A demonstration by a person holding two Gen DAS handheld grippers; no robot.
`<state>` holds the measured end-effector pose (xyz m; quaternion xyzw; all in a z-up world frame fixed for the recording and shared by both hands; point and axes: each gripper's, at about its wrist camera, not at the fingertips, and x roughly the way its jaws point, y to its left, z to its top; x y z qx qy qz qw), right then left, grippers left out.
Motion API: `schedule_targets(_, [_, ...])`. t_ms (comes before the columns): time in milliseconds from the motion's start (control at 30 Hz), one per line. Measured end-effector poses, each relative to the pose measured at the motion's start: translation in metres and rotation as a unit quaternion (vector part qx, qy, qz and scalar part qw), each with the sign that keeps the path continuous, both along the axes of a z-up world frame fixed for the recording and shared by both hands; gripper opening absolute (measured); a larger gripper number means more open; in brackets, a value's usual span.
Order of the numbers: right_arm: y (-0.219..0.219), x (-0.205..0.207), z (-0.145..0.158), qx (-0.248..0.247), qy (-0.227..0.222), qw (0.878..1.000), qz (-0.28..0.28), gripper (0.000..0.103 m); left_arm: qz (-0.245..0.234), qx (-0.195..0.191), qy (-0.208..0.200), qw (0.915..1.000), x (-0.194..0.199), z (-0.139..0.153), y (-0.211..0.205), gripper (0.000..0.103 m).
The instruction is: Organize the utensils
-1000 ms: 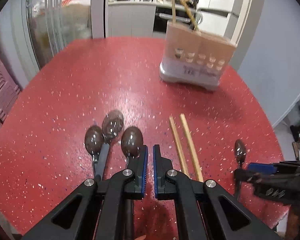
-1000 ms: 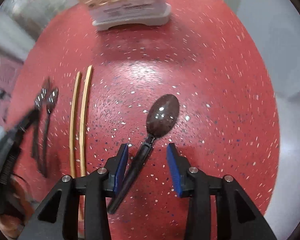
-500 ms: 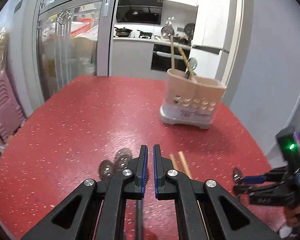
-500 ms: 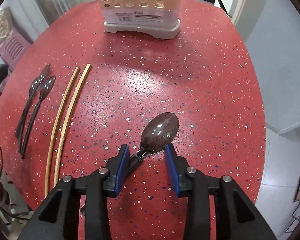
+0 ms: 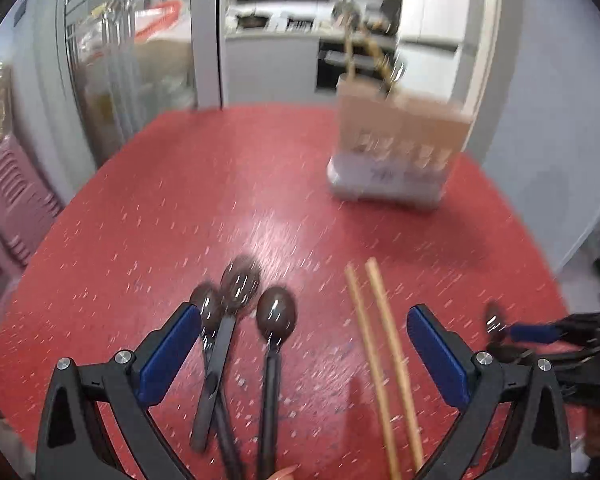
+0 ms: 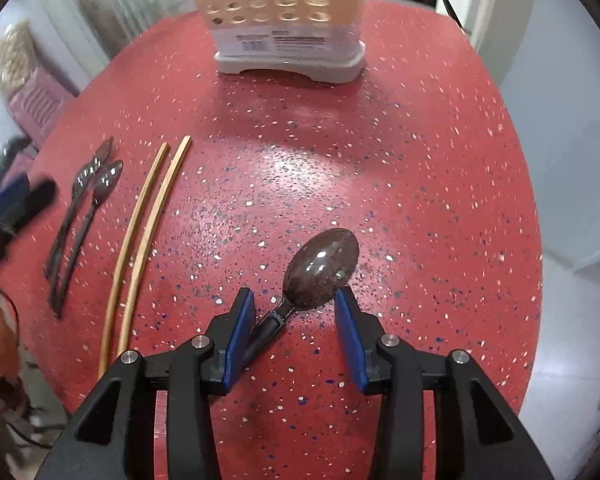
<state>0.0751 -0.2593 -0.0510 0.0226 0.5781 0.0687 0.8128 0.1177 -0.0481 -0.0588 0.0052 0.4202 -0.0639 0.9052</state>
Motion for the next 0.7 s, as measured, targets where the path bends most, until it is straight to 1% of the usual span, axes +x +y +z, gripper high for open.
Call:
schedule_targets(67, [-0.007,0.001,0.000,0.022,0.013,1.000,-0.015,0.046,-0.006,0.004,0.022,0.9997,0.012,-0.013,-0.005,0.103])
schedule_targets(133, [-0.014,0.002,0.000,0.044,0.031,0.998,-0.032,0.046,-0.016,-0.004,0.038,0.9991,0.021,-0.023,-0.009,0.103])
schedule_targets(167, [-0.016,0.003,0.000,0.053,0.042,0.997,-0.042,0.046,-0.022,-0.008,0.057,0.9981,0.029,-0.030,-0.012,0.103])
schedule_targets(267, [-0.019,0.006,0.000,0.064,0.064,0.994,-0.065,0.046,-0.032,-0.022,0.090,0.9952,0.046,-0.047,-0.021,0.103])
schedule_targets(333, [-0.019,0.008,0.000,0.064,0.075,0.992,-0.079,0.046,-0.035,-0.011,0.101,0.9942,0.054,-0.058,-0.029,0.103])
schedule_targets(400, [-0.016,0.011,-0.001,0.056,0.082,0.991,-0.085,0.046,-0.041,-0.005,0.110,0.9930,0.059,-0.067,-0.036,0.103])
schedule_targets(467, [-0.009,0.013,-0.001,0.037,0.085,0.992,-0.084,0.046,-0.047,0.001,0.121,0.9916,0.061,-0.078,-0.040,0.103])
schedule_targets(567, [0.006,0.013,-0.002,-0.010,0.081,0.994,-0.067,0.046,-0.051,0.013,0.130,0.9901,0.061,-0.091,-0.046,0.103])
schedule_targets(667, [0.024,0.011,-0.004,-0.059,0.068,0.995,-0.038,0.046,-0.056,0.015,0.137,0.9889,0.059,-0.100,-0.050,0.103])
schedule_targets(700, [0.028,0.009,-0.004,-0.070,0.065,0.995,-0.030,0.044,-0.058,0.016,0.138,0.9885,0.059,-0.104,-0.053,0.103])
